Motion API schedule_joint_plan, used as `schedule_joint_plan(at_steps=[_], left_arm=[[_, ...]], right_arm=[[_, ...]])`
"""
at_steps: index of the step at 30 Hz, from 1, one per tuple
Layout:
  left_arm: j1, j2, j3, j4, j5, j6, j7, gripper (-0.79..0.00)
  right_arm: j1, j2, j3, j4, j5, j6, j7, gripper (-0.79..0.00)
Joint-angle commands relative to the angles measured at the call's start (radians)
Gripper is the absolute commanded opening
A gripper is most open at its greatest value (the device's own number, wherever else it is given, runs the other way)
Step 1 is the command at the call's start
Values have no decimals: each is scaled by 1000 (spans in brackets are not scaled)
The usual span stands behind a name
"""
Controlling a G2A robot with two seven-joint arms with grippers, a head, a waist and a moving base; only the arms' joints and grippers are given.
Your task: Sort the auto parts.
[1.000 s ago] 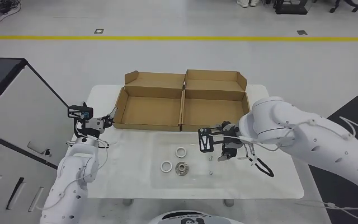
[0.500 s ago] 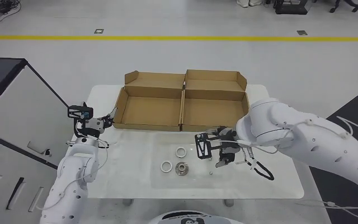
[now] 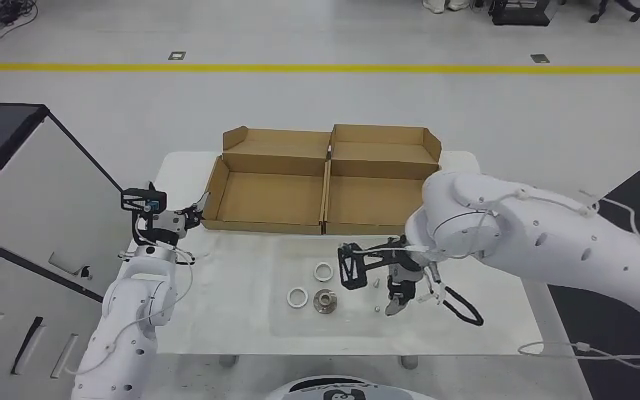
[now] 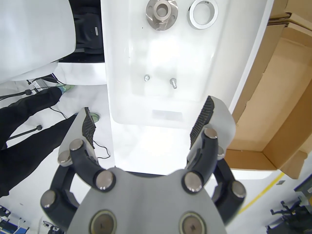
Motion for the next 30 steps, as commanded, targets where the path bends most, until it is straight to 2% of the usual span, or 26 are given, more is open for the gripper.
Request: schedule_joint_plan(at_steps=[1,11,24,29,30], left_arm=[[0,0,0,0,0,0,0,0],[0,0,0,0,0,0,0,0],[0,0,0,0,0,0,0,0],[0,0,0,0,0,0,0,0],[0,0,0,0,0,0,0,0]], right_arm=[[-13,-18,0,21,5,8,8,0],[-82,-94,0,128,-7,71,71,0],[-108,-144,0,219,-56,96,96,0],[-126,-160,0,245,-85,92,92,-139],[-131,-164,0,251,-90,91,91,-142]])
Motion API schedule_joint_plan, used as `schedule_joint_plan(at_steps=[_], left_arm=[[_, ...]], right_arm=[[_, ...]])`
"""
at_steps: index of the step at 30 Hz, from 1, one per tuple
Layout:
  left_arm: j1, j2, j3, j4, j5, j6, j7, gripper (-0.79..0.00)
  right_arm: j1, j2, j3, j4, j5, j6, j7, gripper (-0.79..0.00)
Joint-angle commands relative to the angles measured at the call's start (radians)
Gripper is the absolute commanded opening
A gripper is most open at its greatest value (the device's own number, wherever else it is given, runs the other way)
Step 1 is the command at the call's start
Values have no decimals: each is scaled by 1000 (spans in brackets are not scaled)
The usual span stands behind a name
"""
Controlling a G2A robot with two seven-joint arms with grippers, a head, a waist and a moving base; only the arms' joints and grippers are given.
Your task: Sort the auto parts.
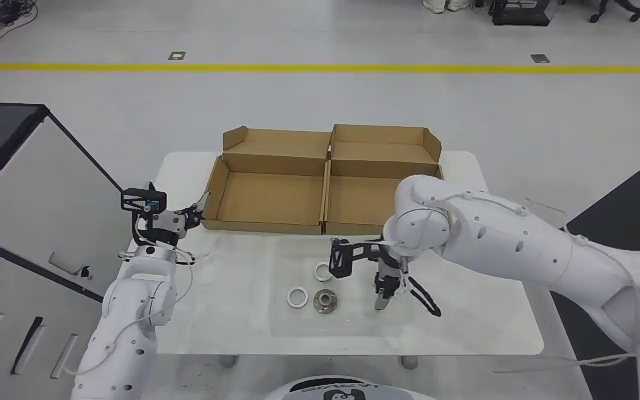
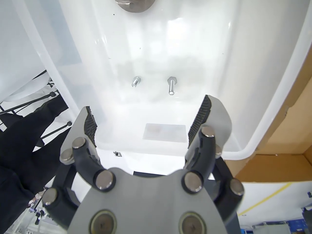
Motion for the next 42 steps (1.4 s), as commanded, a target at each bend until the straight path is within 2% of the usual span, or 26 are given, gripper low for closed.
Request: schedule_joint_plan(at_steps=[1,2,7,14,26,42], left_arm=[[0,0,0,0,0,0,0,0],[0,0,0,0,0,0,0,0],[0,0,0,0,0,0,0,0],[0,0,0,0,0,0,0,0],[0,0,0,0,0,0,0,0],[0,0,0,0,0,0,0,0]], right_arm=[[-8,-8,0,12,-14,1,1,-142],[-12,-12,0,16,-22,2,2,-135],[-23,-34,0,48,-57,6,6,-219],[-31,-59,0,89,-79,8,8,-397],[-52,-90,0,141,-108,18,19,-422],[-72,-109,0,183,-129,11,11,-459]])
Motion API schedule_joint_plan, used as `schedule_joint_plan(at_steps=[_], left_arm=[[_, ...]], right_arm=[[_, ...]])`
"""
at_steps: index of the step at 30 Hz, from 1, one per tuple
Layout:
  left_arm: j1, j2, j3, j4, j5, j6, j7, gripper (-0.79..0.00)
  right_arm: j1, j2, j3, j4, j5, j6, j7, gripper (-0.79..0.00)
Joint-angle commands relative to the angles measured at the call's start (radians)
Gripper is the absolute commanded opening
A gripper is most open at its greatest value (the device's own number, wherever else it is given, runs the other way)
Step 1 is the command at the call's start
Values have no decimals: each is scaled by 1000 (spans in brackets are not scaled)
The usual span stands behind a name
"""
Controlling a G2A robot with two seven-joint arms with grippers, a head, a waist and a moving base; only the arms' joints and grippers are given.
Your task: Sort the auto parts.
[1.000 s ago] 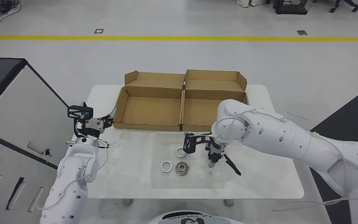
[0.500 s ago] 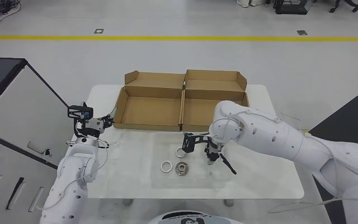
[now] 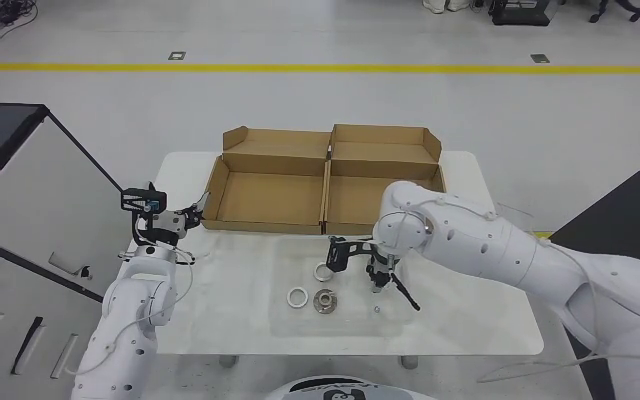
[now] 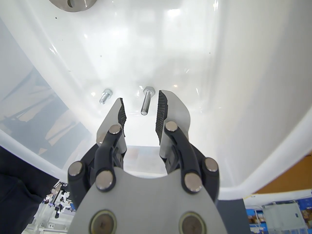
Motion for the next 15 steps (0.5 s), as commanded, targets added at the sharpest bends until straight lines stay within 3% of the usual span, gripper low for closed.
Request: schedule_joint_plan(at_steps=[1,5,7,10,15], left_arm=[[0,0,0,0,0,0,0,0],[0,0,0,0,0,0,0,0],[0,0,0,0,0,0,0,0],[0,0,0,0,0,0,0,0],[0,0,0,0,0,0,0,0]], right_arm=[[-7,-3,0,9,-6,-4,-4,-462],[-15,-10,0,22,-15,-9,-9,-486],[-14,-13,0,30,-9,-9,-9,-566],[-9,-15,0,37,-5,-8,-8,-785],[-1,-14,0,35,9,0,0,-785]])
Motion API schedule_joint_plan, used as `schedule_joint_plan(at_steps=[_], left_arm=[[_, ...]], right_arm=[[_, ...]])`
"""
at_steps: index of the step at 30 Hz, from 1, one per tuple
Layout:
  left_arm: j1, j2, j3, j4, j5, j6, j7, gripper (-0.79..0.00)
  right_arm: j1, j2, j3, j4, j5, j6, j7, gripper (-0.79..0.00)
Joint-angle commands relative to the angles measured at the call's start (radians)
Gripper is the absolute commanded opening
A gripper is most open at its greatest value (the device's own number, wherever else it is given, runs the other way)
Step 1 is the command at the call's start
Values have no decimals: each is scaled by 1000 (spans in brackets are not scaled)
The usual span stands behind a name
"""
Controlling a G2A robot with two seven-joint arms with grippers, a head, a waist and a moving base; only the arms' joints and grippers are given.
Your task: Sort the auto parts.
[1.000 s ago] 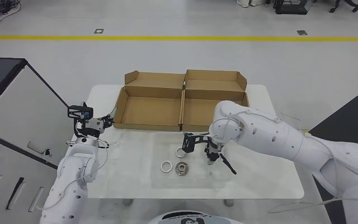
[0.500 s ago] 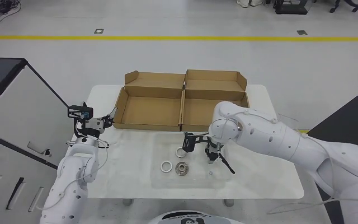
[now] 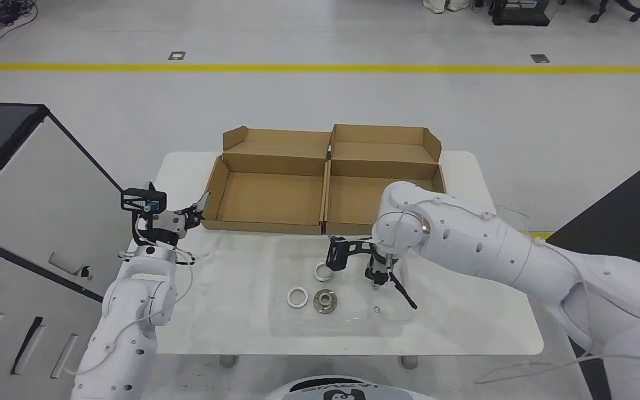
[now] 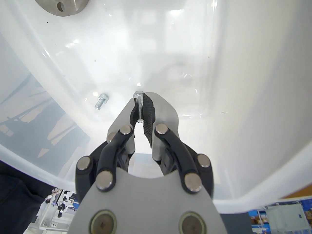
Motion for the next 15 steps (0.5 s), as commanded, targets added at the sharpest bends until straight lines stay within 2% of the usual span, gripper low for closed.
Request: schedule_joint_plan(at_steps=[1,7,15], left_arm=[[0,0,0,0,0,0,0,0],[0,0,0,0,0,0,0,0],[0,0,0,0,0,0,0,0]], right_arm=[[6,2,0,-7,8,5,5,-785],[41,28,0,-58,61,15,15,-785],[83,96,0,-152,163,-11,-11,-785]])
